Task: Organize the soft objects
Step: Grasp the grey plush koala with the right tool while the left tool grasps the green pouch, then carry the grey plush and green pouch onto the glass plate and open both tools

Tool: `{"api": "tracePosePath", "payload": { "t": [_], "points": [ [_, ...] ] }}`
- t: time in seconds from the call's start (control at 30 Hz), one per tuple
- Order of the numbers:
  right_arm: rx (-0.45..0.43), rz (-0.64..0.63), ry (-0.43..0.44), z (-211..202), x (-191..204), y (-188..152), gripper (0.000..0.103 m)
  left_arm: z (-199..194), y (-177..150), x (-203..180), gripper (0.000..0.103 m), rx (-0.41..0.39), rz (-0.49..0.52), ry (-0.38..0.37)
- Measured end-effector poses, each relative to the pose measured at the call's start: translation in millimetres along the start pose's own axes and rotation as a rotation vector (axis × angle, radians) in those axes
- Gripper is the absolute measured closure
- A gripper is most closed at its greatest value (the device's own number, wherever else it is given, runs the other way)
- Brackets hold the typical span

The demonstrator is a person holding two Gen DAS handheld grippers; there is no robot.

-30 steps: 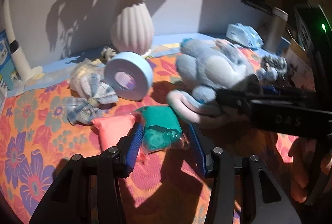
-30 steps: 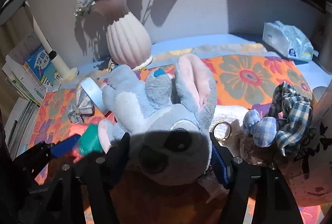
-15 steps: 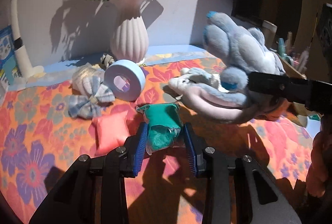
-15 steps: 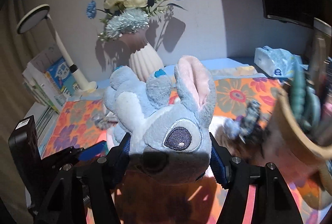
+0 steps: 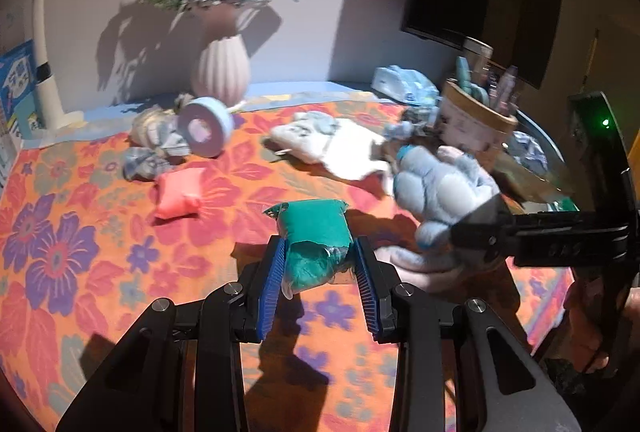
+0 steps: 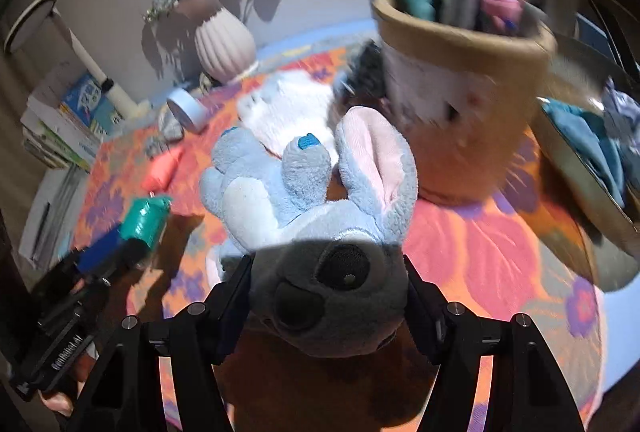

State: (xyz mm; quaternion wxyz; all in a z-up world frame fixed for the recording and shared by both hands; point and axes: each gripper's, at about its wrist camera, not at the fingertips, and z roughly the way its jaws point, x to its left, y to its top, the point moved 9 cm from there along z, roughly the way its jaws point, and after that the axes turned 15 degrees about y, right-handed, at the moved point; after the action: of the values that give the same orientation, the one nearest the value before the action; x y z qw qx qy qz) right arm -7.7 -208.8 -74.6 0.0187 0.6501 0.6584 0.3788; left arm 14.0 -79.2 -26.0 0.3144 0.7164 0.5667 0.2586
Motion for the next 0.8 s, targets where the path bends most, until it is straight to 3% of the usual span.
{"api": "tracePosePath", "payload": {
  "t": [0.13,0.47,0.8],
  "points": [
    [-0.009,0.001,-0.014,-18.7,-10.3,-10.1,0.037,-8.6,0.6,-27.7,0.071,-0.008,0.041,-0.02],
    [-0.127,0.017,-0.021,-85.0,-34.2,-7.3,0.037,-35.6,13.0,-89.3,0.071,-0.056,0.123,-0.049],
    [-0.242,0.123,-0.025,-143.1,-83.7,-2.5,0.037,-45.6,40.7,-146.7,0.071,-0.097,0.17,-0.097]
  ]
}}
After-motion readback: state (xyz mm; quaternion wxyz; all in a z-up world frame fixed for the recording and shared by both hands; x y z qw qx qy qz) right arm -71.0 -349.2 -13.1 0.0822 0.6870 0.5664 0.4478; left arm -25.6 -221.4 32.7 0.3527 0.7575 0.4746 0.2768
